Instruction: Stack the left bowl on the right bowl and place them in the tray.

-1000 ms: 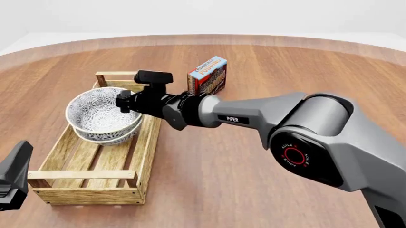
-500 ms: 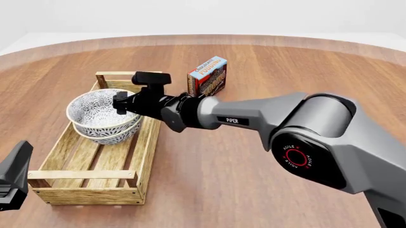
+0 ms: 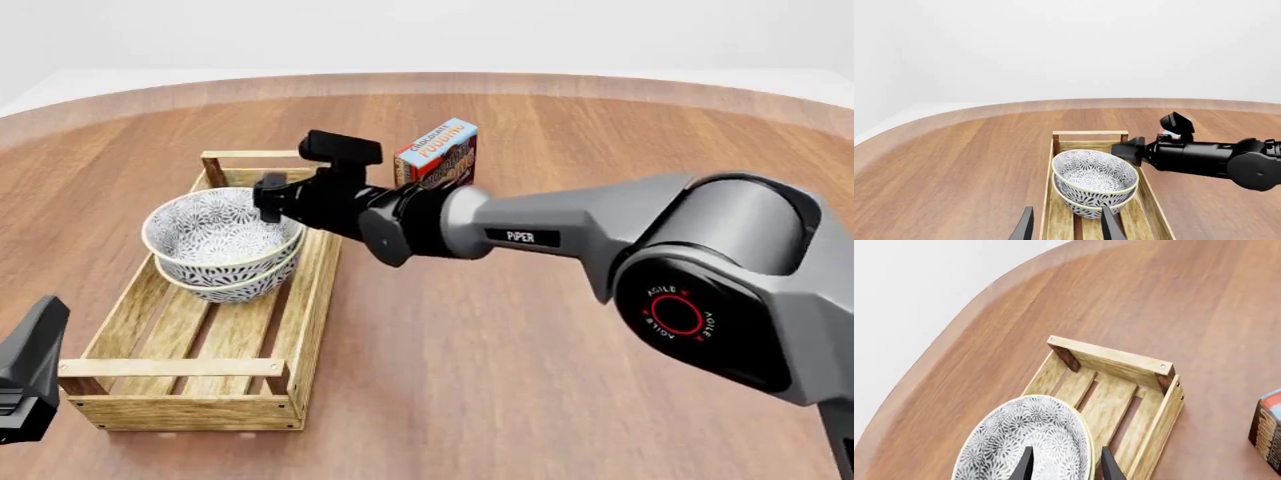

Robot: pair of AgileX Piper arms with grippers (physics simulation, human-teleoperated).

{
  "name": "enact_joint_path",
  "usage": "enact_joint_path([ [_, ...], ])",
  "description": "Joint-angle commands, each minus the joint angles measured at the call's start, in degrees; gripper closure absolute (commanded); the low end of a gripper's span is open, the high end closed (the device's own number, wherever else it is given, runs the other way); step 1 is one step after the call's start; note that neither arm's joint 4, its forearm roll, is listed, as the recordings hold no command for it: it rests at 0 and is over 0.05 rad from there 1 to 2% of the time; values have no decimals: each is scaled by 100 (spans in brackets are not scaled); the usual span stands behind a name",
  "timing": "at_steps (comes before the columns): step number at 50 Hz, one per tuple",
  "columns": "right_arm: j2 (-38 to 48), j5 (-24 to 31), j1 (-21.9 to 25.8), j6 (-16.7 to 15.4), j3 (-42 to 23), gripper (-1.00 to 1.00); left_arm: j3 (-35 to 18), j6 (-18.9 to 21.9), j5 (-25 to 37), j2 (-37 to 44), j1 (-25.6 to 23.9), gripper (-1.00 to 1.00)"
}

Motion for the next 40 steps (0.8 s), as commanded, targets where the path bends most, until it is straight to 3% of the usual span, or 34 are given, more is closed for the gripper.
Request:
enact_joint_path([
  [1, -326, -93, -38, 24, 272, -100, 0, 0, 0, 0, 0, -100],
  [11, -961, -327, -40, 33, 784, -100, 0, 0, 0, 0, 0, -100],
  [40, -3223, -934, 7, -397, 2717, -100, 0, 0, 0, 0, 0, -100],
])
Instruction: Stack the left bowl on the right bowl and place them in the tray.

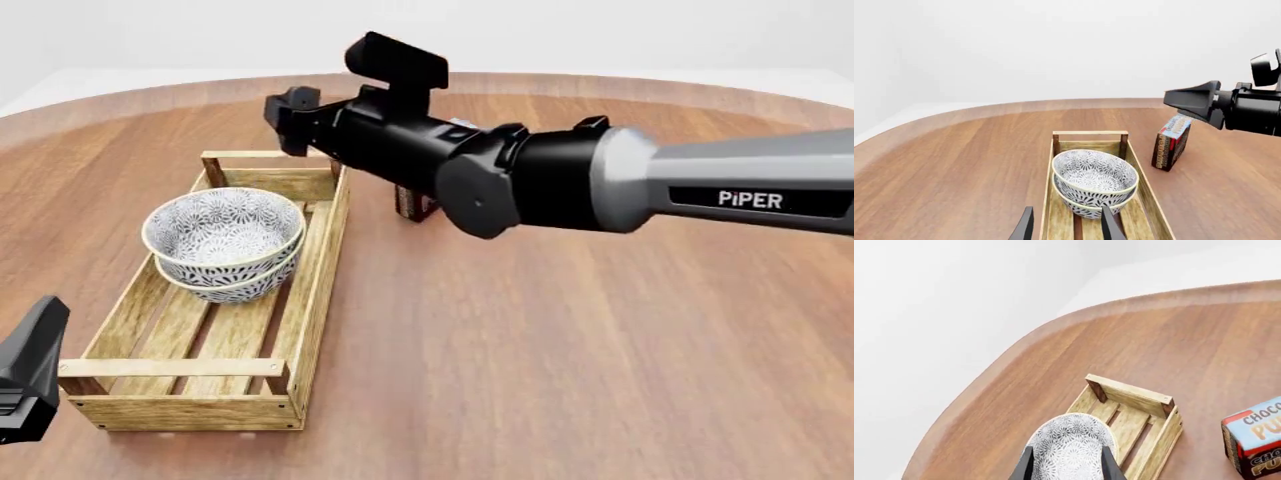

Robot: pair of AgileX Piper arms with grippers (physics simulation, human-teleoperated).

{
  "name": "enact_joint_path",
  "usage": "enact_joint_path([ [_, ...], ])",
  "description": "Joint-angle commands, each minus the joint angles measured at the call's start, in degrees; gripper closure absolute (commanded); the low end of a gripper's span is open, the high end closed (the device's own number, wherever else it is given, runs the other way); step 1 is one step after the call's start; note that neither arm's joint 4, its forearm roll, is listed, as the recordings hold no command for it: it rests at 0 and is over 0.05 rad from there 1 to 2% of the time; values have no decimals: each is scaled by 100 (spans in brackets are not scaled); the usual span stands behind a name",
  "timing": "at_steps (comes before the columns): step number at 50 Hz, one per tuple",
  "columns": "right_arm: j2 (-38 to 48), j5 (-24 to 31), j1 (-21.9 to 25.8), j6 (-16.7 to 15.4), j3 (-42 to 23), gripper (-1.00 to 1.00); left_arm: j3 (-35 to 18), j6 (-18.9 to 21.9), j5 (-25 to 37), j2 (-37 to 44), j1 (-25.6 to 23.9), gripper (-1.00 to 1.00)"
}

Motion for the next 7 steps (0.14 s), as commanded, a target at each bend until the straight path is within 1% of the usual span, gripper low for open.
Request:
enact_joint_path([
  [1, -728, -232, -15, -132, 689, -100, 0, 0, 0, 0, 0, -100],
  [7, -1062, -322, -67, -237, 972, -100, 0, 0, 0, 0, 0, -100],
])
